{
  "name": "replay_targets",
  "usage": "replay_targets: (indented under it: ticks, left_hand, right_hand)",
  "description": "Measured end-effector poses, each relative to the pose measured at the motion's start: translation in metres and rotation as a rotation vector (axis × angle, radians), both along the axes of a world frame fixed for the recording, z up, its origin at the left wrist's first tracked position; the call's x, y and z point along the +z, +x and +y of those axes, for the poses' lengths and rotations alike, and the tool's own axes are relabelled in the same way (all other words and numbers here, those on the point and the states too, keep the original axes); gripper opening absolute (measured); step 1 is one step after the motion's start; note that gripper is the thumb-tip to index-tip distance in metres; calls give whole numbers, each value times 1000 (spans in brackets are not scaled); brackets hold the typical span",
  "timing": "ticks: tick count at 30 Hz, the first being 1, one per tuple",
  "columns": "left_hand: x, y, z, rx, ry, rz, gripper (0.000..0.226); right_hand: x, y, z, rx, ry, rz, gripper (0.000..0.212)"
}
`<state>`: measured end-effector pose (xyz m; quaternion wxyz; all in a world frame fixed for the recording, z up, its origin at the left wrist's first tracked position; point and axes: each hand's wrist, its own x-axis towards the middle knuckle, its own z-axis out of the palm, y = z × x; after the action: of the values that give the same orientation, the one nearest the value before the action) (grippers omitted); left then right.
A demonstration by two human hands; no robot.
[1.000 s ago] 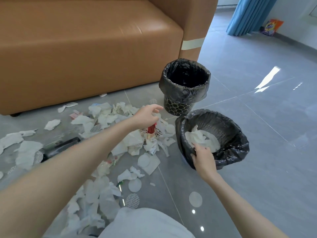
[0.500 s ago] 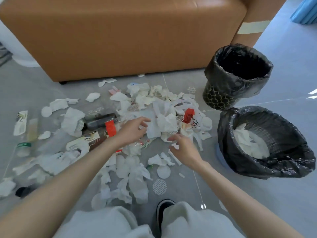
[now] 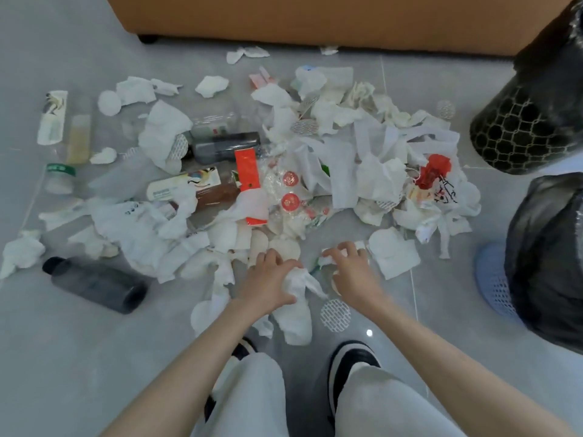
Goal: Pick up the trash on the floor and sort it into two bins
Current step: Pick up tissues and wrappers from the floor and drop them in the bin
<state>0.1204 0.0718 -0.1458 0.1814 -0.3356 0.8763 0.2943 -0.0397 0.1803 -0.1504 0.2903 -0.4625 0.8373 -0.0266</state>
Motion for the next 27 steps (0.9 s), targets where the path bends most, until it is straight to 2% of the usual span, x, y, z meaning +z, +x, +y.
replay_targets:
  ticks: [3, 6, 9, 13, 16, 20, 27]
  left_hand:
    - [-18, 1, 4, 50, -64, 72, 50]
    - [-27, -1, 2, 181, 2, 217, 34]
    - [-20, -1, -4, 446, 146, 407, 26]
    - [-4, -3, -12, 683, 158, 522, 19]
    - [-1, -6, -14, 701, 142, 515, 22]
    - [2, -13, -13, 711, 171, 547, 23]
    - [9, -19, -12, 746, 229, 589, 13]
  right_hand:
    - [-6, -5, -1, 33, -116, 62, 28]
    - [-11, -13, -2, 37, -190, 34, 17]
    - [-5, -12, -2, -115, -296, -22, 15]
    - [17, -11, 0, -382, -389, -227, 15]
    - [25, -12, 6, -386, -250, -317, 33]
    - [0, -6, 13, -274, -27, -251, 57]
    - [-13, -8, 18, -201, -89, -76, 59]
